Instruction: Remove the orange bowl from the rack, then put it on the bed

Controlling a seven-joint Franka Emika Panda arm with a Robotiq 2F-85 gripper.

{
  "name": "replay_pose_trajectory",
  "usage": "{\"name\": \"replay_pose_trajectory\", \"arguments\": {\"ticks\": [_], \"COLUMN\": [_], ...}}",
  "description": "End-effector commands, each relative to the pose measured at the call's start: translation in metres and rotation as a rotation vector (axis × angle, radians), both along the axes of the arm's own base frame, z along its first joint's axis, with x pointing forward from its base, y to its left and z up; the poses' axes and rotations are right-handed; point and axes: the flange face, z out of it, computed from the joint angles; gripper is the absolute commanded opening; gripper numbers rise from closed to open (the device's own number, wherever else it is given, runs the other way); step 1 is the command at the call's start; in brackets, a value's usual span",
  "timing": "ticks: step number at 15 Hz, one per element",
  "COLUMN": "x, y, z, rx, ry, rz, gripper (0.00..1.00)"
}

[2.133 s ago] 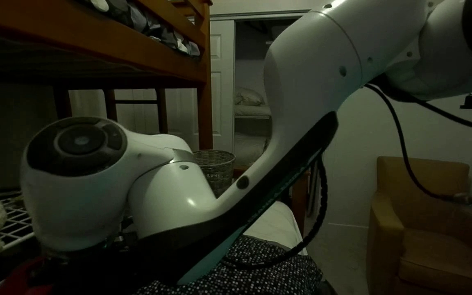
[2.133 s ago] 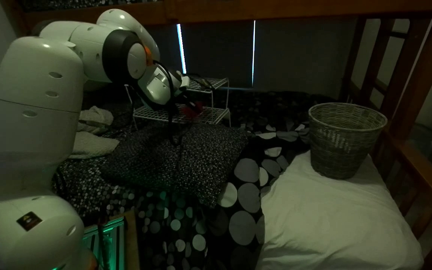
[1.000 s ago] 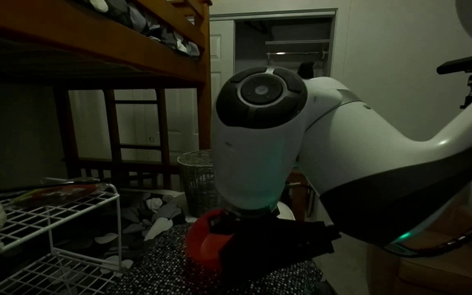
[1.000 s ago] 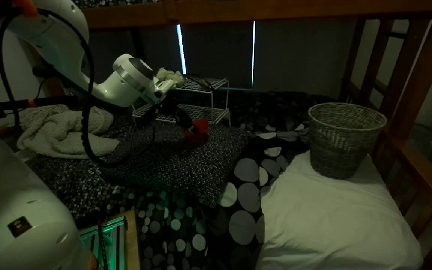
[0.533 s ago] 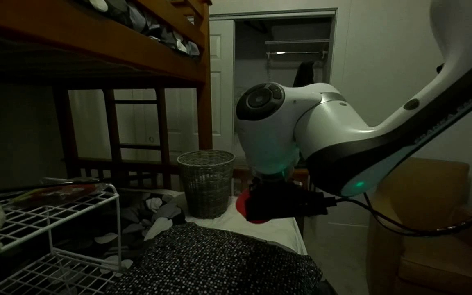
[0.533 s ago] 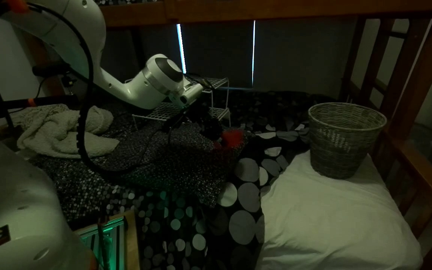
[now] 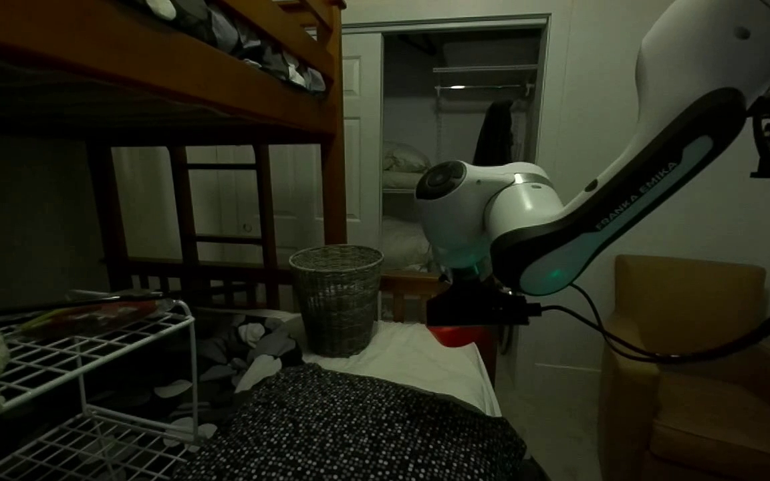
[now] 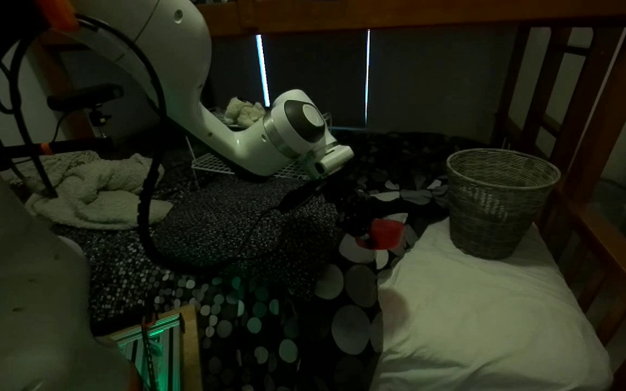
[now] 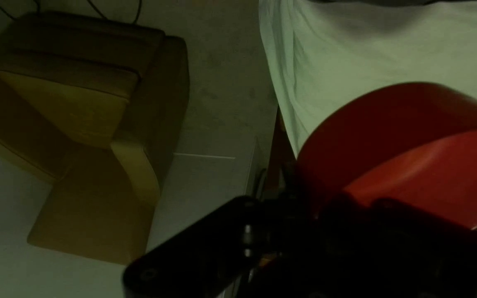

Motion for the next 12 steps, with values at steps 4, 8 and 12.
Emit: {"name": "replay_pose_trajectory", "arguments": {"ticks": [4, 8, 12], "x": [0.018, 0.08, 0.141], "y": [-0.01, -0.045, -0.064], "z": [0.004, -0.009, -0.053], "rx": [0.042, -0.018, 0.109], "ry": [-0.101, -0.246, -0.279], "rz": [0.033, 0.143, 0.182], "gripper": [0.01, 0.01, 0.01]}}
